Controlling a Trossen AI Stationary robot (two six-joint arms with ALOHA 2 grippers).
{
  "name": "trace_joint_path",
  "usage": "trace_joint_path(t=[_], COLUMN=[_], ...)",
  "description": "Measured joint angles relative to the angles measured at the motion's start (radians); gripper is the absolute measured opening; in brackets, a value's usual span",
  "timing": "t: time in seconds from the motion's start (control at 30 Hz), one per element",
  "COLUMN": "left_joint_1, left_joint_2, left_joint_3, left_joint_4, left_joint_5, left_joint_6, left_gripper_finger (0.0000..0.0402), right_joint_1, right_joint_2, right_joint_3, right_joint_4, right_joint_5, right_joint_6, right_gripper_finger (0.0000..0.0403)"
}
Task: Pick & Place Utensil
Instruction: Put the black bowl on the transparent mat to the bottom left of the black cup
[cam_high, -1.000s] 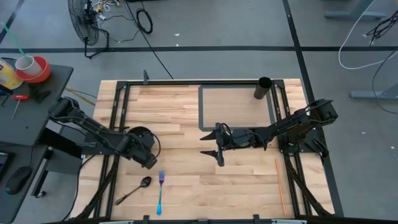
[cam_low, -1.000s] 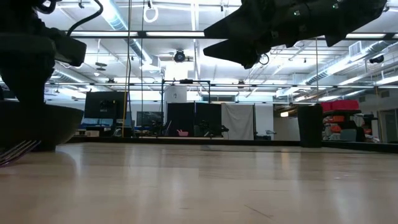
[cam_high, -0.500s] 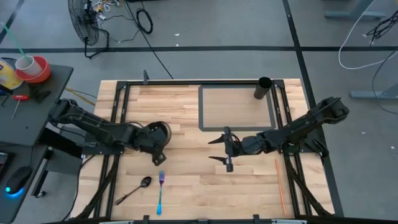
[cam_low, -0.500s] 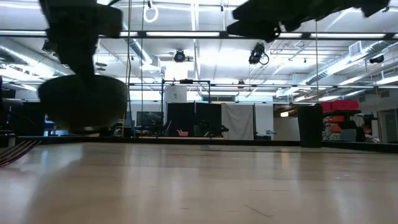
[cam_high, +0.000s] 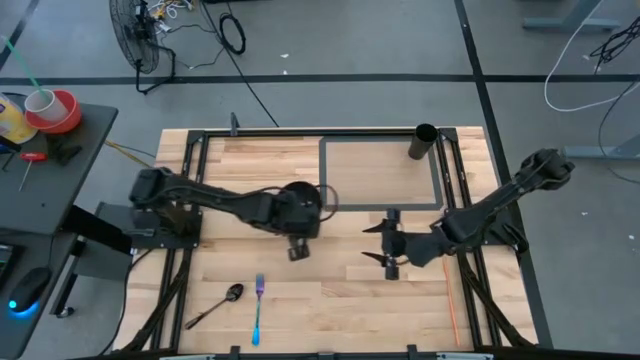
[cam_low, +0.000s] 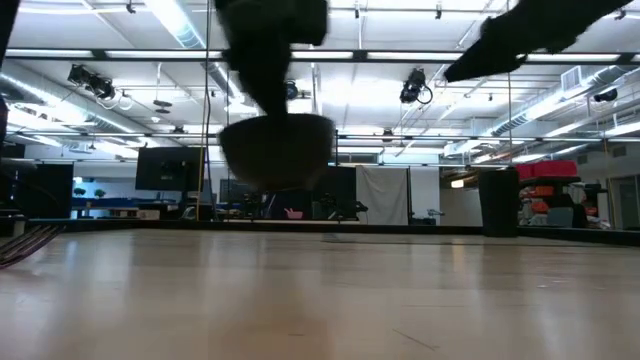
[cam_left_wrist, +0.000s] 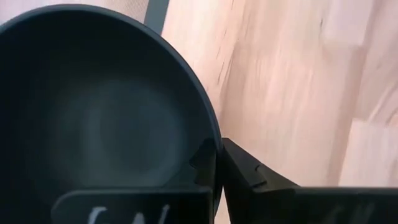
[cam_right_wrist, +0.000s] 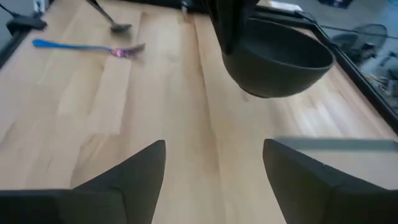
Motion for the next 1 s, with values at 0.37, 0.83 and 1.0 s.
trace_joint_path(t=[0.37,0.83,1.0], left_joint_1=[0.093,0.006,-0.014], left_joint_2=[0.204,0.282,0.324], left_joint_3=[0.243,0.24,0.239], left_joint_4=[-0.066,-0.036,0.009], left_joint_5=[0.027,0.048,0.046], left_joint_6=[0.22,0.228,0.243], left_gripper_finger=[0.0014,0.0015,0.002], right_joint_1=[0.071,0.065,0.065], right_joint_2=[-0.04,-0.034,-0.034], right_joint_3=[-0.024,-0.105,-0.119], right_joint_4=[-0.111,0.025,0.086], right_joint_5=[-0.003,0.04,0.025], right_joint_6=[0.178,0.143,0.117], right_gripper_finger=[0.0237,0.0221,0.0221])
